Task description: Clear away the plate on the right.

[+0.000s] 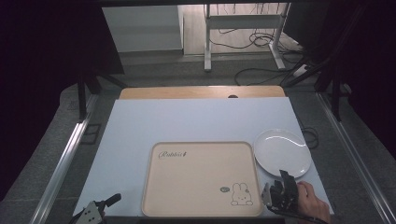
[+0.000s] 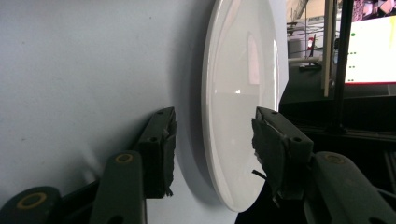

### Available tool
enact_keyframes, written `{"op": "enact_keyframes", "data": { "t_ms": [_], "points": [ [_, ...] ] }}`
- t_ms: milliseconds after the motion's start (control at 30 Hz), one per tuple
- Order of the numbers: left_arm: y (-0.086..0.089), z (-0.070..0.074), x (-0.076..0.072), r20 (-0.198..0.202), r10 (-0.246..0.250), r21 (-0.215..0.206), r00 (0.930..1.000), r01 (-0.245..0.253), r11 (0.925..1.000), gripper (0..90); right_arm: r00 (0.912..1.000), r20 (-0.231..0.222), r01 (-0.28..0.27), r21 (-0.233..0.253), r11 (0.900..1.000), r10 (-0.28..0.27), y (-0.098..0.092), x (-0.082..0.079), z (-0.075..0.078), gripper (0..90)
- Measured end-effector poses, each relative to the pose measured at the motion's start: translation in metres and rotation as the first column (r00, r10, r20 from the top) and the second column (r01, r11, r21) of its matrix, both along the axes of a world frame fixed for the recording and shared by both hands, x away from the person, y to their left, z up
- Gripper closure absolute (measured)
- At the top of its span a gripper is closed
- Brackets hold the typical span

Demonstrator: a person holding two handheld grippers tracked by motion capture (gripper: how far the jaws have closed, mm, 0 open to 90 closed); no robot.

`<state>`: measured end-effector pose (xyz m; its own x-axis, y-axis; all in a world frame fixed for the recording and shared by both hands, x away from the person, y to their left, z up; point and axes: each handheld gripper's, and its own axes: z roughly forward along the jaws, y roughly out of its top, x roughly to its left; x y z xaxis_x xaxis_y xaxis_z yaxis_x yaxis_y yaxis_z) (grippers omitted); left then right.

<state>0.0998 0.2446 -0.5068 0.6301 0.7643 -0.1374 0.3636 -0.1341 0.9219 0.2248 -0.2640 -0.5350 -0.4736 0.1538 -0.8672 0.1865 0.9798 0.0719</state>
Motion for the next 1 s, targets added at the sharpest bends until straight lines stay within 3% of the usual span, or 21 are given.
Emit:
{"op": "enact_keyframes", "data": {
  "t_ms": [400, 867, 1000],
  "points": [
    [0.000, 0.000, 0.000, -0.001, 0.000, -0.003, 1.0000, 0.000, 1.0000, 0.8, 0.9999, -0.009, -0.008, -0.096, 0.995, 0.007, 0.004, 0.008, -0.006, 62.1],
    [0.001, 0.000, 0.001, -0.007, 0.001, -0.007, 1.0000, -0.001, 1.0000, 0.8, 0.9996, -0.027, -0.012, -0.136, 0.991, 0.009, 0.003, 0.020, -0.010, 74.4],
    [0.001, 0.000, 0.001, -0.008, 0.000, -0.009, 1.0000, 0.000, 1.0000, 0.8, 0.9989, -0.042, -0.028, -0.162, 0.986, 0.022, 0.003, 0.022, -0.012, 82.5]
  ]
}}
